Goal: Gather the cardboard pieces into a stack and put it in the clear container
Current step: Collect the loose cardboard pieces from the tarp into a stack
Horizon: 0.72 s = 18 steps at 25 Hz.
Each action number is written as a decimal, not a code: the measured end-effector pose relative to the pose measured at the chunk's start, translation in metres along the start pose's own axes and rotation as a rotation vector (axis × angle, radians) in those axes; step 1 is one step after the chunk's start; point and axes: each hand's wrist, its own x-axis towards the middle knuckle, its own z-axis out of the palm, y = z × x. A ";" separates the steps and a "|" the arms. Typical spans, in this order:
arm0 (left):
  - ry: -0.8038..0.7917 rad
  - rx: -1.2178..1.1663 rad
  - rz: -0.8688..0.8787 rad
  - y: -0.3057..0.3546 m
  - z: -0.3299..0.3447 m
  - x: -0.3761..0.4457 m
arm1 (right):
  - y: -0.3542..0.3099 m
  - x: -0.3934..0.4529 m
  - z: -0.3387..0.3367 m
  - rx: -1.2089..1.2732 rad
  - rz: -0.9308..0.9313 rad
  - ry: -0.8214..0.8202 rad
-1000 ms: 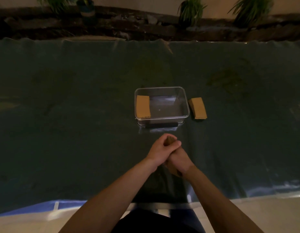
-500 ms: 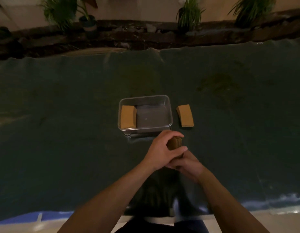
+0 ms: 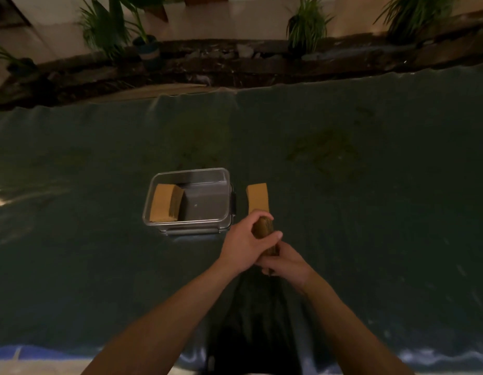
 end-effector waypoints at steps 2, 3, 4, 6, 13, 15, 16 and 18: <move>0.078 0.127 -0.134 0.002 0.002 0.018 | -0.004 0.008 -0.007 -0.229 -0.046 0.137; 0.098 0.183 -0.215 0.002 0.002 0.027 | -0.005 0.012 -0.010 -0.318 -0.074 0.229; 0.095 0.232 -0.283 0.001 0.002 0.036 | -0.006 0.015 -0.012 -0.375 -0.098 0.303; 0.068 0.305 -0.365 0.000 0.004 0.049 | -0.009 0.023 -0.016 -0.428 -0.103 0.365; 0.022 0.303 -0.448 -0.009 0.003 0.078 | -0.021 0.052 -0.028 -0.455 -0.056 0.359; -0.006 0.086 -0.464 -0.015 0.001 0.082 | -0.025 0.061 -0.032 -0.426 -0.018 0.372; 0.004 -0.072 -0.491 -0.018 0.000 0.083 | -0.028 0.066 -0.035 -0.392 0.010 0.384; 0.063 -0.352 -0.612 -0.028 -0.002 0.088 | -0.032 0.077 -0.041 -0.303 0.070 0.415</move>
